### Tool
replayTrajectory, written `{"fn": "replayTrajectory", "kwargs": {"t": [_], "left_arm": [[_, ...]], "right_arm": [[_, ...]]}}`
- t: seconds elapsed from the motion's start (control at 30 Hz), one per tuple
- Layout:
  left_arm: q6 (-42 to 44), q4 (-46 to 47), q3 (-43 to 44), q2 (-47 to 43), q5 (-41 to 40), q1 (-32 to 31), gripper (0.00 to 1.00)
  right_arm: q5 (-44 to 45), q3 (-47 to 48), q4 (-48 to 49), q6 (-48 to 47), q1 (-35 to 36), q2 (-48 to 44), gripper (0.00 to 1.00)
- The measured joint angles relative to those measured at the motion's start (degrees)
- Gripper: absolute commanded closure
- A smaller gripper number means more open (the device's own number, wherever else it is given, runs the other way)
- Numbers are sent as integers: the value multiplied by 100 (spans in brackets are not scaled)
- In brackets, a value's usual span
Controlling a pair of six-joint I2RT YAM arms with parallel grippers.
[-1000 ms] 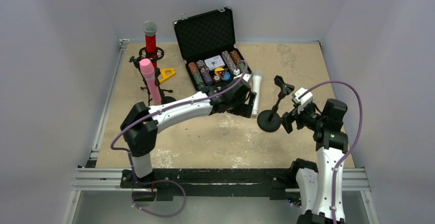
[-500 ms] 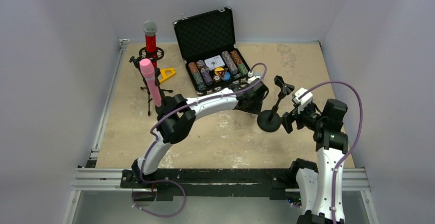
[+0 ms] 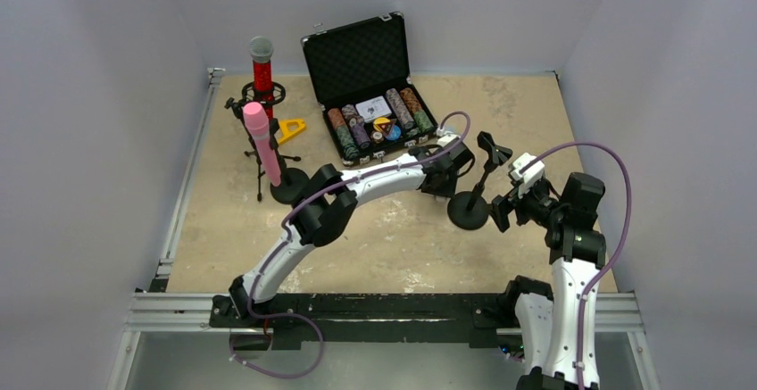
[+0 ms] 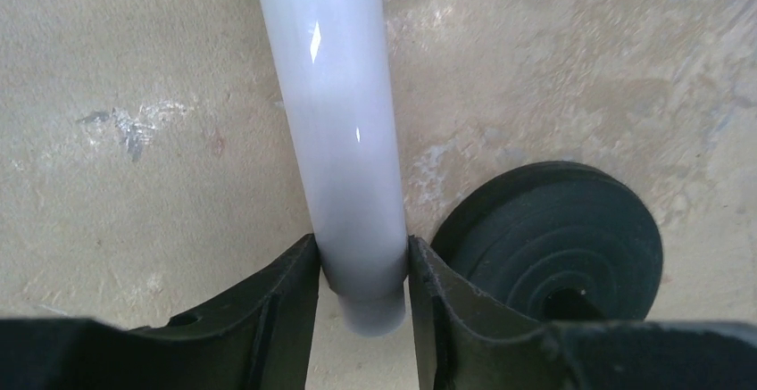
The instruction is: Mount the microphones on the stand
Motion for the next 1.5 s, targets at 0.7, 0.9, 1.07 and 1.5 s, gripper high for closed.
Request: {"fn": "replayTrajectory", "kwargs": {"t": [0.7,0.9,1.07,1.5], "left_arm": [[442,400,-4765,-3272,-105,-35,98],[245,560,-6120,-4275,-96,-94,79],[197,632,-6258,-4400,-125,-111,35],[925,101,-4903,-3871,350,911,24]], "right_arm": [[-9,-2,0,37,0,-72,9],[-9,0,0,39,0,-72,9],[-9,0,2,42,0,-72,9],[-11,0,2,42,0,-70,9]]}}
